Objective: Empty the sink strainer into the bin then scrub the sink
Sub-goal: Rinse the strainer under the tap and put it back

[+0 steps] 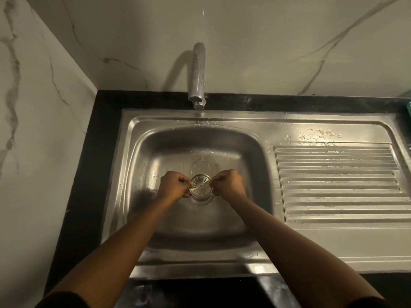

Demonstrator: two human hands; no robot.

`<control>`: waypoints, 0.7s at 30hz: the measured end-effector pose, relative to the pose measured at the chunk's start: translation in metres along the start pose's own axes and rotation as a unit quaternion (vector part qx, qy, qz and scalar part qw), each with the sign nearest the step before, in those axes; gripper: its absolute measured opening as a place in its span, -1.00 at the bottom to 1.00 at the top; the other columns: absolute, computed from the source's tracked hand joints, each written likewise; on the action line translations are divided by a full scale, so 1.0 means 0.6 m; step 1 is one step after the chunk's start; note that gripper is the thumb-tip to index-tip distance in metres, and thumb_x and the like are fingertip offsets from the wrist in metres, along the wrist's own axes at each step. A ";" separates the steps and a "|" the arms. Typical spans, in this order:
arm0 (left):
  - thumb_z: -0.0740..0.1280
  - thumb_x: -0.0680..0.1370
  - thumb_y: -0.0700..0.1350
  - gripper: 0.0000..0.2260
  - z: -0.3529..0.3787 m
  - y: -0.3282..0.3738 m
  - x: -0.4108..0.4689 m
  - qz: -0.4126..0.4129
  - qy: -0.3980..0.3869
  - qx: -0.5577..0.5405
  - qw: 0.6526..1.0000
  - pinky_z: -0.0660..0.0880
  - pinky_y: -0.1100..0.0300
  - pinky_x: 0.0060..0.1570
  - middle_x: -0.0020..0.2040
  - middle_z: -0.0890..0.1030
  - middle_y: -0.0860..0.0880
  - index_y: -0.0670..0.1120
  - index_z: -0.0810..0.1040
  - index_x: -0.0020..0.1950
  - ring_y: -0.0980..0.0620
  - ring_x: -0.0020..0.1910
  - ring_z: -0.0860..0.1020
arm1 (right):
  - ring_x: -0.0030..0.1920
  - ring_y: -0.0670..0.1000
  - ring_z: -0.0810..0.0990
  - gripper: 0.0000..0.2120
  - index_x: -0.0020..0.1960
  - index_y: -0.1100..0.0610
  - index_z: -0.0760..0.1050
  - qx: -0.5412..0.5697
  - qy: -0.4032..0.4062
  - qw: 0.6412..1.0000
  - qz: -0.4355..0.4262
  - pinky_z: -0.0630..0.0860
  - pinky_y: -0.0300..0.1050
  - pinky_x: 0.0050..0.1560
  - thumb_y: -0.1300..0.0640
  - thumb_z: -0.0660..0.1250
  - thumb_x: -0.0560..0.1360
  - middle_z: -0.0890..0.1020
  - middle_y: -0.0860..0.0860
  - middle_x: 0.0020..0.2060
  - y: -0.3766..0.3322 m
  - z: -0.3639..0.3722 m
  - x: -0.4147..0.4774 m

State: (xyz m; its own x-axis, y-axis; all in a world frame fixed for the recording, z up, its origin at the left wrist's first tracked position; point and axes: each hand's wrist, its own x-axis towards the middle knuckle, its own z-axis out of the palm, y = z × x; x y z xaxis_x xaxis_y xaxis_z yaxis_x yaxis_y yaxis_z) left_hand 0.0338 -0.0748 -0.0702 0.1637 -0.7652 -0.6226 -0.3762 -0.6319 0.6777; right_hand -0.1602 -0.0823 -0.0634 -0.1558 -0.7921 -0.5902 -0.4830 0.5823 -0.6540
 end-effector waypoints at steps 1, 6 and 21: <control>0.58 0.48 -0.30 -0.93 0.007 -0.011 0.004 -0.009 0.008 0.002 1.000 0.74 0.08 -0.25 -0.16 0.76 -0.22 -0.22 0.73 -0.09 -0.11 -0.26 0.77 | -0.45 -0.04 0.69 -0.80 -0.28 0.09 0.67 -0.010 -0.003 1.000 0.004 0.72 -0.07 -0.31 0.32 0.54 0.46 0.67 0.00 -0.45 0.011 0.010 0.005; 0.62 0.43 -0.29 -0.82 0.042 -0.054 0.025 -0.056 0.049 0.006 0.997 0.75 -0.05 -0.19 -0.23 0.76 -0.13 -0.10 0.70 -0.30 -0.07 -0.30 0.77 | -0.14 0.06 0.76 -0.92 -0.05 0.15 0.75 -0.056 0.001 0.998 0.027 0.73 -0.03 -0.03 0.27 0.55 0.47 0.77 0.08 -0.16 0.051 0.048 0.027; 0.47 0.44 -0.27 -0.89 0.072 -0.062 0.062 -0.011 0.083 0.163 0.983 0.72 0.01 -0.09 -0.21 0.77 -0.12 -0.10 0.74 -0.25 -0.13 -0.16 0.74 | -0.21 -0.04 0.63 -0.88 -0.06 0.04 0.77 -0.070 0.064 0.991 0.092 0.43 -0.30 -0.13 0.22 0.50 0.48 0.77 0.01 -0.12 0.076 0.088 0.066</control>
State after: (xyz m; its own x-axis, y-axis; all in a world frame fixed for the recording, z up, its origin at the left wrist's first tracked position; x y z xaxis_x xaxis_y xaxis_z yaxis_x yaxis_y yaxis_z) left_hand 0.0146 -0.0744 -0.1355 0.3119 -0.7782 -0.5451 -0.6390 -0.5964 0.4858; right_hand -0.1428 -0.0774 -0.1413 -0.3553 -0.6973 -0.6225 -0.5506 0.6943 -0.4635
